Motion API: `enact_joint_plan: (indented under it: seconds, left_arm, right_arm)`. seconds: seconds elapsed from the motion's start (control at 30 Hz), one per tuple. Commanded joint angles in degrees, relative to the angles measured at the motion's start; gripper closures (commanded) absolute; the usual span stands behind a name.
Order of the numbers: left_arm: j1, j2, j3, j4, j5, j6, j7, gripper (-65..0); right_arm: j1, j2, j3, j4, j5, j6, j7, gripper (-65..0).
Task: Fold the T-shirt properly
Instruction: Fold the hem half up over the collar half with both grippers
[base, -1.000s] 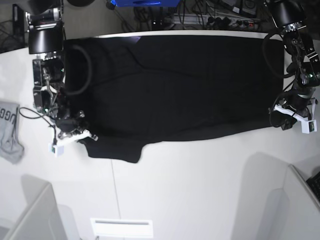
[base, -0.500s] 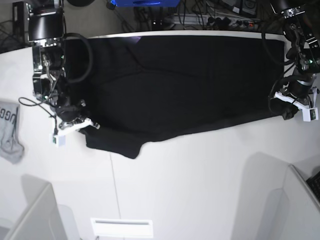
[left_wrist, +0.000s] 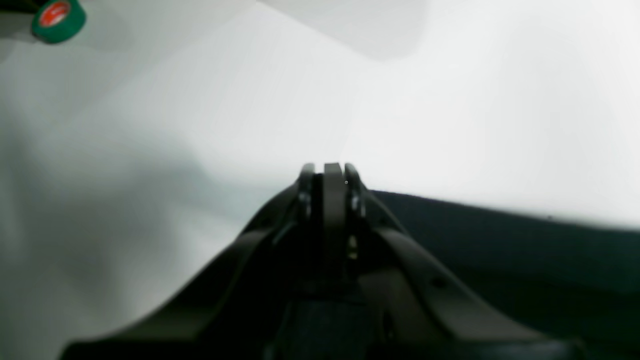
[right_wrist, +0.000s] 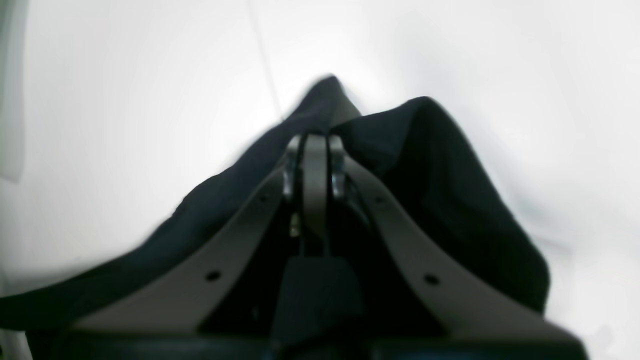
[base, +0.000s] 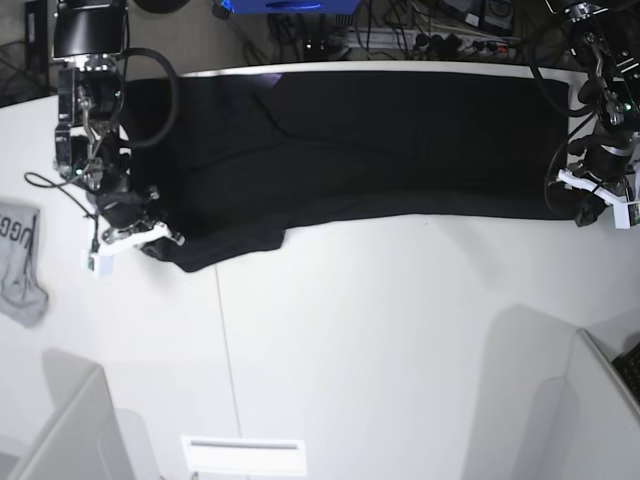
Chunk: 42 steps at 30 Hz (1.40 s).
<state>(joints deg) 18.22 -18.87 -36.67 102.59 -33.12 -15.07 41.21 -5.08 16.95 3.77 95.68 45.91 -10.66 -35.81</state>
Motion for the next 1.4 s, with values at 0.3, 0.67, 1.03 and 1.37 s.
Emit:
enact_joint_plan:
  seconds: [0.3, 0.67, 1.03, 1.37]
  left_arm:
    - [1.96, -0.69, -4.08, 1.11, -11.93, 0.17, -1.43, 0.0]
    - [4.16, -1.83, -4.08, 1.11, -12.02, 0.17, -1.43, 0.0]
    - [4.86, -1.92, -4.17, 1.11, -12.02, 0.17, -1.43, 0.0]
    - [7.67, -2.01, -4.17, 2.34, -12.02, 0.17, -1.43, 0.0]
  right_arm:
    - [-4.54, 0.32, 2.87, 6.43, 0.46, 0.33, 1.22, 0.0]
    - [-7.80, -5.74, 13.86, 14.96, 0.38, 0.33, -11.18, 0.0]
    - [-12.72, -6.71, 19.31, 18.74, 7.06, 0.33, -16.28, 0.0]
    - [-18.35, -6.44, 23.70, 18.74, 17.25, 0.33, -16.36, 0.0]
